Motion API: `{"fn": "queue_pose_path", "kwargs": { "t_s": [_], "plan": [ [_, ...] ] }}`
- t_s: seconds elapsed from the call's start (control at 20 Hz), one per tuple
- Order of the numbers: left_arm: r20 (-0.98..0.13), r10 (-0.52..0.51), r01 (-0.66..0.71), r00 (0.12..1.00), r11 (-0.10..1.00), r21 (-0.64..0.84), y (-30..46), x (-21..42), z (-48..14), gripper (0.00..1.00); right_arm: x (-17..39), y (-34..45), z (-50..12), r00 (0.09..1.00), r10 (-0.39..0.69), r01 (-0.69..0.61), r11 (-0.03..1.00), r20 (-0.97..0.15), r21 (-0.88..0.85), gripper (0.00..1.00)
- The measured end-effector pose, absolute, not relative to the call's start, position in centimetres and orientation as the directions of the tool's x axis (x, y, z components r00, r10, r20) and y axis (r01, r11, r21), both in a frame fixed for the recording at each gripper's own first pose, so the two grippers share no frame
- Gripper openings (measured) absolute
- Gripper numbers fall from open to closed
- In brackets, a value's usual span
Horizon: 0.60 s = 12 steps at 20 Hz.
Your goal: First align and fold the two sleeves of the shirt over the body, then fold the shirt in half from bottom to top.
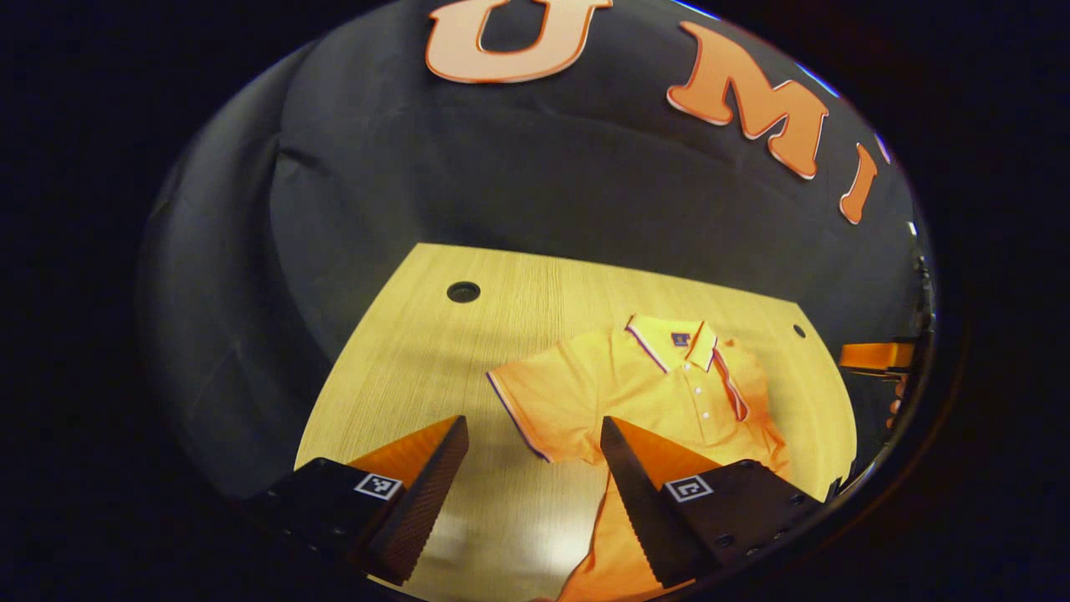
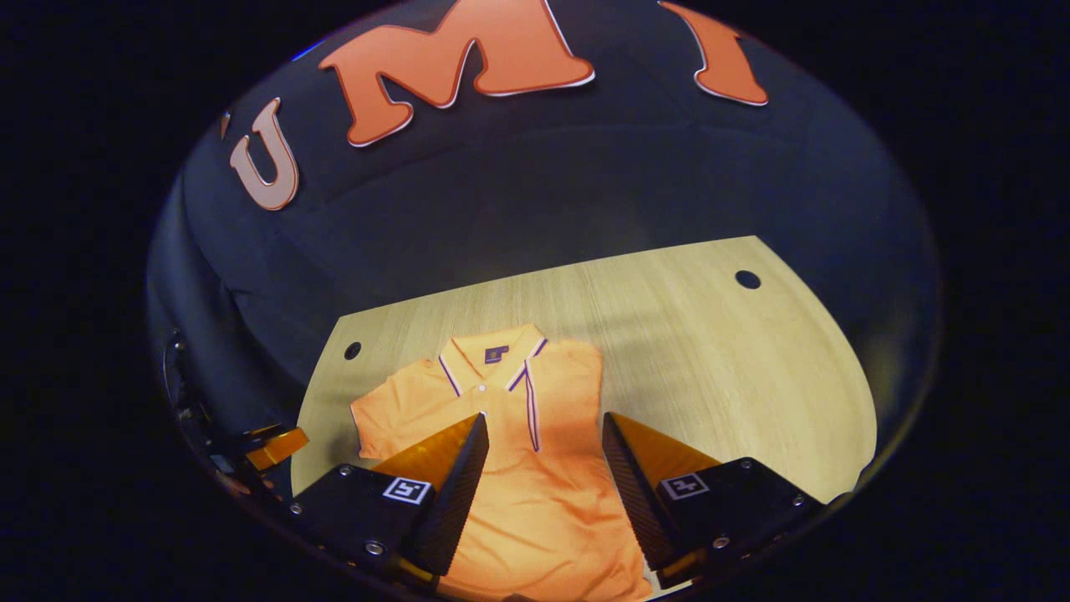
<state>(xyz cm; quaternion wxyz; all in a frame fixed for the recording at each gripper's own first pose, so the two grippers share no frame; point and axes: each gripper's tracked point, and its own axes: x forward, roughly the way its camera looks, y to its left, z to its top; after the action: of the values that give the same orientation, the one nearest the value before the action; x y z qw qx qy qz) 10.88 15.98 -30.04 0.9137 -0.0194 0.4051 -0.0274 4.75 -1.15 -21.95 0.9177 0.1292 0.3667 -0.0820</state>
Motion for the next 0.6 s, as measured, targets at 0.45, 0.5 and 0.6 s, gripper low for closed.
{"fn": "queue_pose_path", "kwargs": {
  "t_s": [0.45, 0.5, 0.6],
  "plan": [
    [-0.876, -0.09, 0.064, 0.474, 0.996, -0.067, 13.9, 16.0, -36.3, 0.98, -1.0, -3.4, -12.0, 0.818, -0.189, 0.281, 0.955, -0.544, 0.091, 0.9],
    [-0.887, -0.093, 0.06, 0.452, 0.995, -0.074, 13.9, 16.2, -37.0, 0.98, -1.2, -3.1, -10.8, 0.83, -0.193, 0.272, 0.959, -0.523, 0.078, 0.91],
    [-0.906, -0.083, 0.044, 0.415, 0.997, -0.071, 14.3, 16.7, -38.4, 0.98, -1.5, -2.3, -8.3, 0.857, -0.196, 0.254, 0.965, -0.476, 0.059, 0.92]
  ]
}}
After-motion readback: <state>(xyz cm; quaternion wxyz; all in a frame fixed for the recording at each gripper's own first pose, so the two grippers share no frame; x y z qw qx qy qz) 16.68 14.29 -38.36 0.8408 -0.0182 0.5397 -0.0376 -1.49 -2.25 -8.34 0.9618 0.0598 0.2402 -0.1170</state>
